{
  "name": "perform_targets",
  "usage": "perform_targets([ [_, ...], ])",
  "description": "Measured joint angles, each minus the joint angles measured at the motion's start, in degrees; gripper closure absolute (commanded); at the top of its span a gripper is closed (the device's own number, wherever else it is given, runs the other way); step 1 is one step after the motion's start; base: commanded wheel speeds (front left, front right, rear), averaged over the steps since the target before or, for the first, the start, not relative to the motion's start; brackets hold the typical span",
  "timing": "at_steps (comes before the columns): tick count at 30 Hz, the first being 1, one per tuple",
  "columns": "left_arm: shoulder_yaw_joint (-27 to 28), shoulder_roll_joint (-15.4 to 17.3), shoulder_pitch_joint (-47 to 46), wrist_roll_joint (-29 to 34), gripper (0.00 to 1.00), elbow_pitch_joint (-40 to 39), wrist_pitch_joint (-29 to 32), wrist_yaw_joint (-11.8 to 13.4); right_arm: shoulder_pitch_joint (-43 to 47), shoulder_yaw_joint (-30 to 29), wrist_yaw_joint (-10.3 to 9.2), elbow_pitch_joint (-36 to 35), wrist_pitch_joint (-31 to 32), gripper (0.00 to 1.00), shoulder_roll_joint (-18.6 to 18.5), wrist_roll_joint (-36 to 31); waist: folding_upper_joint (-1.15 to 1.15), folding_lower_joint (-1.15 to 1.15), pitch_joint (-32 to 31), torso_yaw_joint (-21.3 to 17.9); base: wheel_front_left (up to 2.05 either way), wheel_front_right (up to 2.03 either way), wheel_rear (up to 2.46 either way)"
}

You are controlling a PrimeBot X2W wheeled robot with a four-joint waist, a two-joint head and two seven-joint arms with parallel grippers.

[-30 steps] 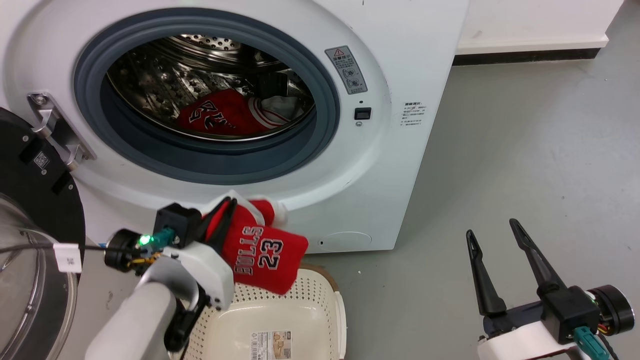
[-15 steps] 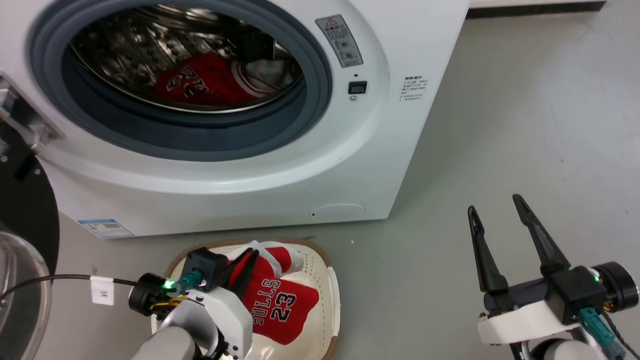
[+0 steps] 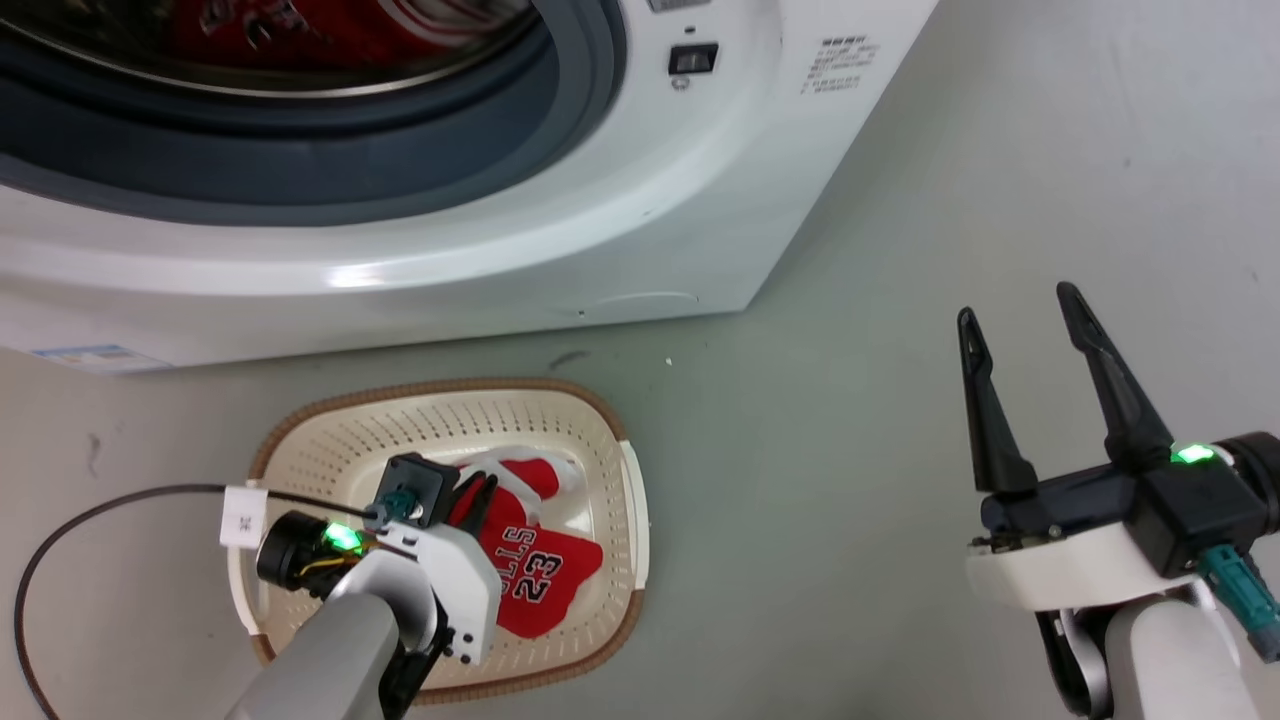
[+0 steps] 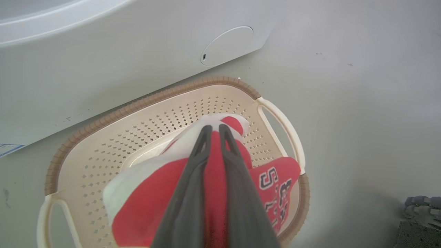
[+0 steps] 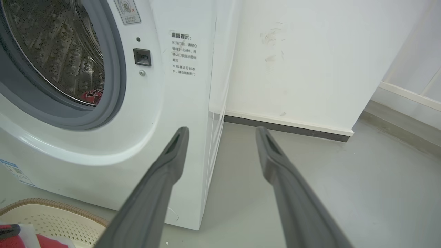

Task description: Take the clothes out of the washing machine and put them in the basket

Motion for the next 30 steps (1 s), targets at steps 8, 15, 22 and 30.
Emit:
perform_targets([
  [8, -0.96, -3.58, -9.04, 0.58, 1.00, 12.96, -1.36, -1.45, -3.88, -0.86, 0.00, -1.15, 0.00, 0.00, 0.00, 0.76, 0.00, 0.00, 8.20, -1.06, 0.00, 0.00, 0.00],
  [15, -1.99, -5.76, -16.47, 2.36, 1.00, 23.21, -2.94, -1.01, -6.76, -1.07, 0.00, -2.11, 0.00, 0.00, -0.01, 0.92, 0.00, 0.00, 14.71, -1.52, 0.00, 0.00, 0.00],
  [22, -1.68, -7.71, -22.41, 1.86, 1.00, 31.41, -2.89, -0.65, -8.95, -1.15, 0.01, -3.28, 0.00, 0.00, 0.00, 0.82, 0.00, 0.00, 20.28, -1.62, 0.00, 0.00, 0.00],
  [30, -1.62, -7.99, -26.27, 1.41, 1.00, 34.11, -2.48, 0.29, -10.39, -1.54, 0.01, -4.54, 0.00, 0.00, 0.00, 0.90, 0.00, 0.00, 24.69, -2.10, 0.00, 0.00, 0.00],
])
